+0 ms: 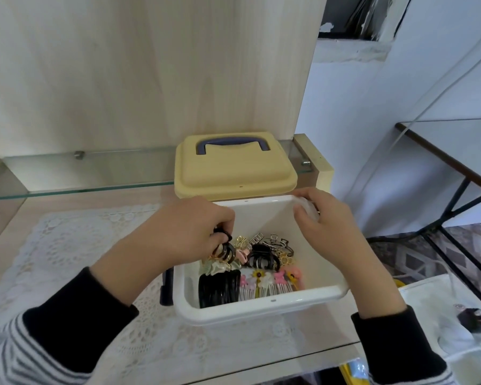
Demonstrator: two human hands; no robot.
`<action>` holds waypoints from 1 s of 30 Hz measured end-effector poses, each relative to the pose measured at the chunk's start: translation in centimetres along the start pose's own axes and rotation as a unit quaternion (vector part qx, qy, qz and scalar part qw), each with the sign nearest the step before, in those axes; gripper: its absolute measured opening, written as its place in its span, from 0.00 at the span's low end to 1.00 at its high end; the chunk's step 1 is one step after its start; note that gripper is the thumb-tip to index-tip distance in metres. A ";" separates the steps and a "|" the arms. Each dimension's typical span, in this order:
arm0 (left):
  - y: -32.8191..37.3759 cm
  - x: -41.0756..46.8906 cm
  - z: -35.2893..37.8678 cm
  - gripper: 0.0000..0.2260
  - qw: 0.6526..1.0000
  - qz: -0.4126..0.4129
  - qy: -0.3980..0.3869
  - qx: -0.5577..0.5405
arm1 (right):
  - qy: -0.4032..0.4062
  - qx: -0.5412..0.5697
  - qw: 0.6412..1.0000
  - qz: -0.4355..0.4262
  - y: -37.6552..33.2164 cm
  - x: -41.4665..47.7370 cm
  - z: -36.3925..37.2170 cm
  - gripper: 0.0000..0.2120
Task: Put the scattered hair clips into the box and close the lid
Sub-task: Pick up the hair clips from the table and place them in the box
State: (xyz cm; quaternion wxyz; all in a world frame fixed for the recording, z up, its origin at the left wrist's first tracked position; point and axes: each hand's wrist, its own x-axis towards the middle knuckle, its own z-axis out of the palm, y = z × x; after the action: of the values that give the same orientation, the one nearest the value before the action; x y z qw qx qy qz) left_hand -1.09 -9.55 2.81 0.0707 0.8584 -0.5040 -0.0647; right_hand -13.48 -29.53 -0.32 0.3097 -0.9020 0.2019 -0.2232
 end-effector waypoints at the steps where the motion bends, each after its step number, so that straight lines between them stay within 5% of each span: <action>1: 0.1 0.2 0.0 0.03 1.000 0.000 -0.024 0.003 | 0.001 -0.002 1.000 -0.002 0.0 0.0 0.0 0.15; 7: 0.0 1.3 -0.1 0.08 0.996 0.013 -0.078 0.036 | -0.001 -0.022 1.000 -0.013 0.2 -0.1 0.1 0.14; 21: 0.5 1.5 0.3 0.08 0.996 0.005 -0.057 0.068 | -0.003 -0.015 1.000 -0.005 -0.1 -0.1 0.0 0.14; 30: -0.1 1.1 1.0 0.21 0.997 -0.015 -0.050 0.057 | -0.009 0.003 1.000 0.015 -0.5 -0.4 -0.3 0.13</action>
State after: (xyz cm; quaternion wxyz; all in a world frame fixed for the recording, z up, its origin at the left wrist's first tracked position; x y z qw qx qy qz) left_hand -0.68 -10.52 1.79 -0.0052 0.8641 -0.4968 -0.0800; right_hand -13.83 -29.11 0.08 0.3174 -0.9000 0.2119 -0.2108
